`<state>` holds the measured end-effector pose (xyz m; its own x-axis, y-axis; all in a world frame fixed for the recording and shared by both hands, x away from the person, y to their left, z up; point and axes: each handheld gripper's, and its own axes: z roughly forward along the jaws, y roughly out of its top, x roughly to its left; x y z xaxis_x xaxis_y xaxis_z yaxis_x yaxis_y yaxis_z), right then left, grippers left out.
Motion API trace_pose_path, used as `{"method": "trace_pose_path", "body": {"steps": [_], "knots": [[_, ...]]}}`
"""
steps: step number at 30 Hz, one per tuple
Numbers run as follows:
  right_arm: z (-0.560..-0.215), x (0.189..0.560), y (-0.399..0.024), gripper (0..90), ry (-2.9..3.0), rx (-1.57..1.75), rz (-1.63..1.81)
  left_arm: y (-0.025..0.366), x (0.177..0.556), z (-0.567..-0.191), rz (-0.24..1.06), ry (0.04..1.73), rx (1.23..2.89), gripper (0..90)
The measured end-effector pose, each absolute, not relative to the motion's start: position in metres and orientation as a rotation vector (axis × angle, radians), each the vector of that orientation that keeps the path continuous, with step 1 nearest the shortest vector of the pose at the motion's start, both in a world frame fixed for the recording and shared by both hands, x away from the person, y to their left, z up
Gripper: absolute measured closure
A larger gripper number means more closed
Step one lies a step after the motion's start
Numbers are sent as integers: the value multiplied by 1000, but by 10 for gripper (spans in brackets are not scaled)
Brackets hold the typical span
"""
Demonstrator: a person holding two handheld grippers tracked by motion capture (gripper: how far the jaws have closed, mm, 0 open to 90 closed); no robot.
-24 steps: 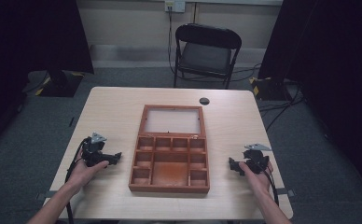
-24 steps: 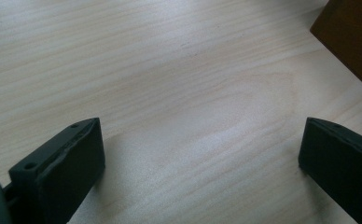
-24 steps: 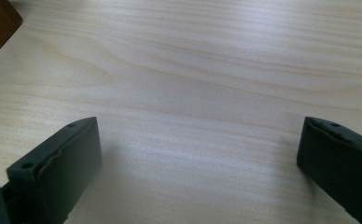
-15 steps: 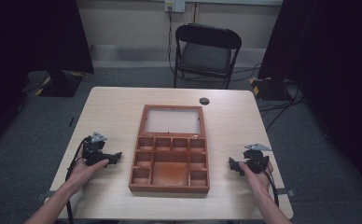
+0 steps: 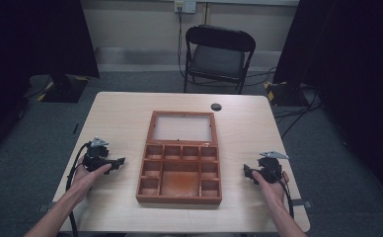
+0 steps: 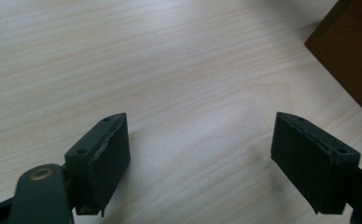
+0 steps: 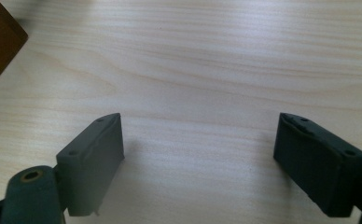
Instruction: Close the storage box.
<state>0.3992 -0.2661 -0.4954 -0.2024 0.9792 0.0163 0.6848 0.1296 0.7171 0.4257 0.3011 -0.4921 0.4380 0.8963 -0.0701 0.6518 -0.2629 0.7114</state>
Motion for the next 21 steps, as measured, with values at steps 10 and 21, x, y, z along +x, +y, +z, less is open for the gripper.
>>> {"method": "trace_pose_path", "body": {"steps": [10,21], "knots": [[-482,402,-268,148,1975,1593,882,296,421,-474,479,1257,1922,217],[-461,409,-262,183,2020,1520,945,285,429,-464,476,1198,1943,218]]}}
